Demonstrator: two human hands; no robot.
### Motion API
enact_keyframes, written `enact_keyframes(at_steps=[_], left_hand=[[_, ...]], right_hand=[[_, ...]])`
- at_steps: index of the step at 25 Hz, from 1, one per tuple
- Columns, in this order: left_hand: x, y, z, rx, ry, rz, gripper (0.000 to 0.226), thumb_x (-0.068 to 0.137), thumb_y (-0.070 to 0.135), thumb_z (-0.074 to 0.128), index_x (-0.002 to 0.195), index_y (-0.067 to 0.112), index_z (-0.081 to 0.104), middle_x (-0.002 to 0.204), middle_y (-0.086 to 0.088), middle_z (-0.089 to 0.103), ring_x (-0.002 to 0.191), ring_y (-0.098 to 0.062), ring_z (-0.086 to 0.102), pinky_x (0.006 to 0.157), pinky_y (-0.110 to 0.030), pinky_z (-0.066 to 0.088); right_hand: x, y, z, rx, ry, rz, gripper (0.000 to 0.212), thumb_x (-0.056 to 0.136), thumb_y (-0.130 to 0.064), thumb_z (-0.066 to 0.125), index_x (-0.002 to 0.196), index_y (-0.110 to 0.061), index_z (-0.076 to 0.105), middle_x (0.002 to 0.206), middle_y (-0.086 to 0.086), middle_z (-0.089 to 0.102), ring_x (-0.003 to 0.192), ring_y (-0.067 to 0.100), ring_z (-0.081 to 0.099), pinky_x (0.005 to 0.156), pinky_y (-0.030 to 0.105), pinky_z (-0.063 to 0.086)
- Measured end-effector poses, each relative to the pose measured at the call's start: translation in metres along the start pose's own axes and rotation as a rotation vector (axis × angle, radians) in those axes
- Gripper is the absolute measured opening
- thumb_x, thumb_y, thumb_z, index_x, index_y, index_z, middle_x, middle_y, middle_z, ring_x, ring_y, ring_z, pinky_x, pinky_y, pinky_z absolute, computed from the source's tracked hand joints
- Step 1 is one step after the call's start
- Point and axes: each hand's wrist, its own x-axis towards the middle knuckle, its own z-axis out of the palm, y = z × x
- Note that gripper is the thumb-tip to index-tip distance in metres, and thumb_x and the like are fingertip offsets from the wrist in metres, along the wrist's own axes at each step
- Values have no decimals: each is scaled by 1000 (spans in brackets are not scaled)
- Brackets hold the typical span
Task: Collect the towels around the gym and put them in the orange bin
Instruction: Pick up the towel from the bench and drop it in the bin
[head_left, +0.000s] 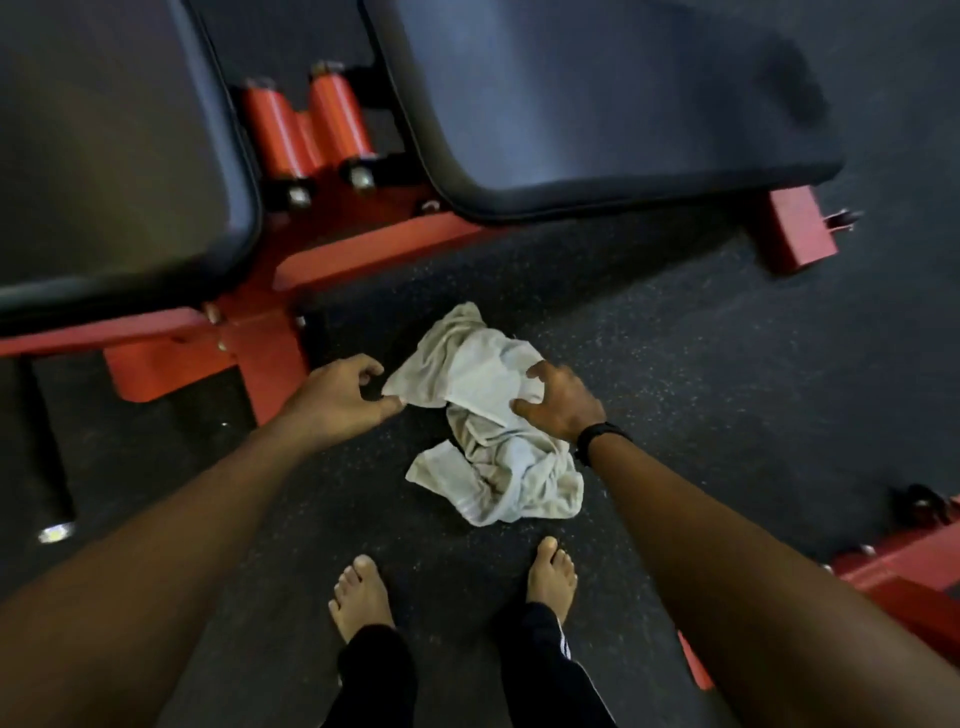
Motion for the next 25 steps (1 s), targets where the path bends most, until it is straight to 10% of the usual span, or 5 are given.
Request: enact_keyframes(at_steps=[7, 11, 19, 25], left_hand=[[92, -80, 73, 56, -31, -42, 55, 82, 40, 70, 129, 19, 52, 129, -7, 56, 114, -22, 55, 90, -30, 45], [95, -87, 68, 105, -7, -13, 45, 85, 38, 66, 124, 19, 56, 121, -5, 61, 107, -21, 58, 89, -31, 48], [-15, 43, -36, 70, 15, 171, 42, 85, 33, 68, 122, 15, 58, 118, -4, 63, 110, -18, 59, 96, -35, 49], [-165, 238, -188, 72, 152, 385, 53, 72, 52, 67, 112, 17, 62, 106, -4, 67, 102, -23, 64, 92, -35, 50]], right_hand=[[100, 35, 125, -235, 16, -1, 87, 82, -38, 69, 147, -16, 17, 143, 13, 28, 126, 38, 38, 97, 49, 44], [119, 39, 122, -184, 163, 14, 38, 94, -15, 44, 132, -13, 44, 127, 14, 52, 111, 36, 55, 86, 41, 47], [-41, 8, -65, 308, 351, -209, 10, 86, -15, 52, 79, -21, 48, 79, 0, 58, 71, 14, 51, 65, 36, 43], [-205, -8, -291, 278, 435, -314, 14, 88, -2, 53, 79, -11, 59, 76, 4, 59, 76, 12, 52, 70, 27, 39]])
